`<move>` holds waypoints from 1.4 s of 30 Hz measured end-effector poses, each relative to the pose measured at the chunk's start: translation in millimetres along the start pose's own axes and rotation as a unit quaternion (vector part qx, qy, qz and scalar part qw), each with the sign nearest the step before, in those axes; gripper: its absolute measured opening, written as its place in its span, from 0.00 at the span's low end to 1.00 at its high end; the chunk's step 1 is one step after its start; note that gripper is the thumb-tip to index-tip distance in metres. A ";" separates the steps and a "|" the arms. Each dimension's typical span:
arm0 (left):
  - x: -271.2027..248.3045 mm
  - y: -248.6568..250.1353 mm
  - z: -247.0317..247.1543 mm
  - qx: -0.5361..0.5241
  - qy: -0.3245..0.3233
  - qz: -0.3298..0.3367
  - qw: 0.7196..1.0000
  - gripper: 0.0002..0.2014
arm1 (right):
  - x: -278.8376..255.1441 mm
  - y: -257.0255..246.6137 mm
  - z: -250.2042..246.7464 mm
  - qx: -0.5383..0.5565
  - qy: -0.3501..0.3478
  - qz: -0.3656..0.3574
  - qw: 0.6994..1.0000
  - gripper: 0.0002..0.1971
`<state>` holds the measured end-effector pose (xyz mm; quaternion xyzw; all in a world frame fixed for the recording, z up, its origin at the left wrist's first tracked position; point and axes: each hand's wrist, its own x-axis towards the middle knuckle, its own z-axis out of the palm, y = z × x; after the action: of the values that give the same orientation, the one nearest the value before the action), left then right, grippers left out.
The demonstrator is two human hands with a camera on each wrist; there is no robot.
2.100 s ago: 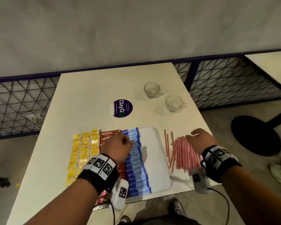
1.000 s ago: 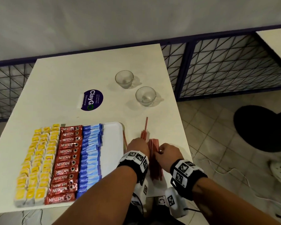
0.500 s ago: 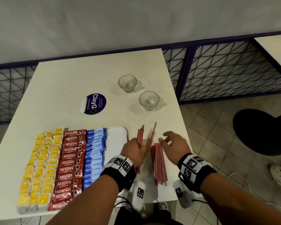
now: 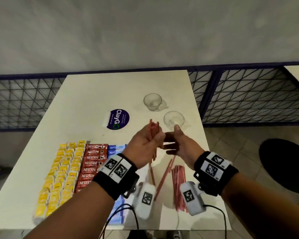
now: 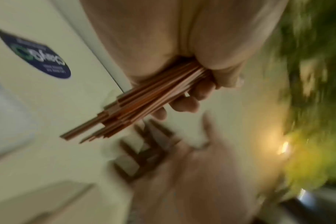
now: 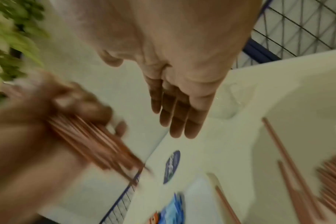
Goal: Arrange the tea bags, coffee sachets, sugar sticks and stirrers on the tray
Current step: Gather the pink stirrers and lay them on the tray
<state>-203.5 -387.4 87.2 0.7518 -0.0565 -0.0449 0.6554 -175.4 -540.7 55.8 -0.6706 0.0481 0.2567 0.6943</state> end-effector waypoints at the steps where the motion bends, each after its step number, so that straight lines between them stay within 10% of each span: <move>1: 2.2 9.7 -3.9 -0.072 0.017 0.018 0.997 0.06 | -1.3 5.0 2.0 0.017 -0.011 0.035 0.999 0.42; 12: -3.8 0.0 1.2 -0.065 0.001 0.028 0.998 0.06 | -13.4 2.8 31.7 0.297 -0.087 0.107 0.945 0.37; 17: -5.3 -0.1 -15.7 0.133 -0.039 -0.017 0.990 0.05 | -11.0 -3.7 31.9 0.136 -0.037 0.046 0.989 0.43; 22: -11.5 1.0 -14.4 0.419 -0.140 -0.034 0.896 0.11 | -8.0 -18.7 39.0 -0.030 0.005 -0.092 0.995 0.32; 32: -18.8 14.4 -7.0 0.481 -0.129 -0.006 0.867 0.19 | -8.1 -22.7 50.7 -0.189 -0.057 -0.108 0.974 0.18; 36: -18.0 25.9 -14.0 0.394 -0.076 -0.024 0.916 0.16 | -9.8 -28.5 49.3 -0.103 -0.085 -0.096 0.986 0.18; 39: -17.5 38.6 -31.8 0.063 0.000 -0.018 0.998 0.05 | -4.8 -20.8 46.2 0.060 -0.090 -0.013 0.994 0.38; 42: -18.7 32.2 -35.5 -0.149 0.058 0.056 0.986 0.13 | -6.3 -10.8 50.5 0.219 -0.111 0.110 0.963 0.48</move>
<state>-217.8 -354.2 123.8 0.6427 -0.0536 0.0275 0.7637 -190.4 -493.9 73.0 -0.4601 0.0996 0.3876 0.7926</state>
